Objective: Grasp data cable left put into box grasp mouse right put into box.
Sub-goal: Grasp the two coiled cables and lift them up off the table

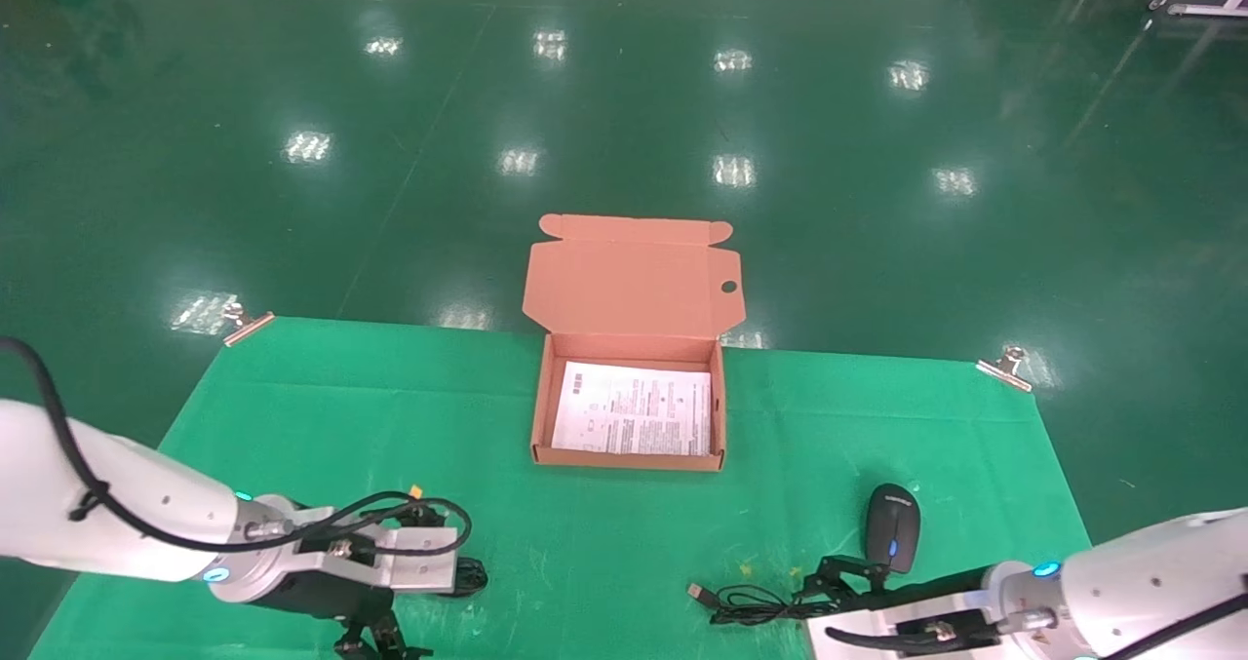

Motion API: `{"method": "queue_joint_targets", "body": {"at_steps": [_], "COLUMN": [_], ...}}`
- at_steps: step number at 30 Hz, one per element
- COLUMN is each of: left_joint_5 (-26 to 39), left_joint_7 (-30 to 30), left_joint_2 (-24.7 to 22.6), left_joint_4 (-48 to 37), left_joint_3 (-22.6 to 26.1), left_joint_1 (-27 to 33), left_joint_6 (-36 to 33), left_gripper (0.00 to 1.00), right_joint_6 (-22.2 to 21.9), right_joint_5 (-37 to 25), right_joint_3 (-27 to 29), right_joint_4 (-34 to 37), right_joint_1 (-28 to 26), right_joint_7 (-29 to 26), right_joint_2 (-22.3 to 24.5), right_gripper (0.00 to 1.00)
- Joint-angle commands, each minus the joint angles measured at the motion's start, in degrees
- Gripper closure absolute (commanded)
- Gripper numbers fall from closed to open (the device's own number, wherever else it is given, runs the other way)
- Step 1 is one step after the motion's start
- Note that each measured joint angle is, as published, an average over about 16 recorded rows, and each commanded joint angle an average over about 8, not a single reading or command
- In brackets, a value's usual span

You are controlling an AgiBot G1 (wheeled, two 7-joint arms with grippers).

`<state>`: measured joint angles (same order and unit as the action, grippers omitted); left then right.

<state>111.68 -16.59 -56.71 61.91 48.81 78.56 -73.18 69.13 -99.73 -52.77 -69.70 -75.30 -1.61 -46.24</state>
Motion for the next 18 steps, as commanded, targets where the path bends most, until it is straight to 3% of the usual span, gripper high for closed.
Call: {"method": "queue_joint_targets", "body": {"at_steps": [1, 18], "left_joint_5": [0.7, 3.7], "left_joint_7": [0.9, 7.7], "left_joint_2": [-0.9, -6.3], "left_joint_4": [-2.4, -18.8], "left_joint_3": [0.2, 1.0], "left_joint_1": [0.1, 1.9], "left_joint_6": [1.2, 8.3], "left_gripper": [0.00, 0.00], "right_joint_6": [-0.9, -10.2], "right_joint_5": [0.0, -2.2], "right_joint_3": [-0.1, -0.4], "right_joint_4": [1.4, 14.1], "right_joint_1": [0.5, 1.9], "right_joint_7": [0.6, 12.3], "right_joint_2": [-0.8, -7.0], "right_gripper": [0.00, 0.00]}}
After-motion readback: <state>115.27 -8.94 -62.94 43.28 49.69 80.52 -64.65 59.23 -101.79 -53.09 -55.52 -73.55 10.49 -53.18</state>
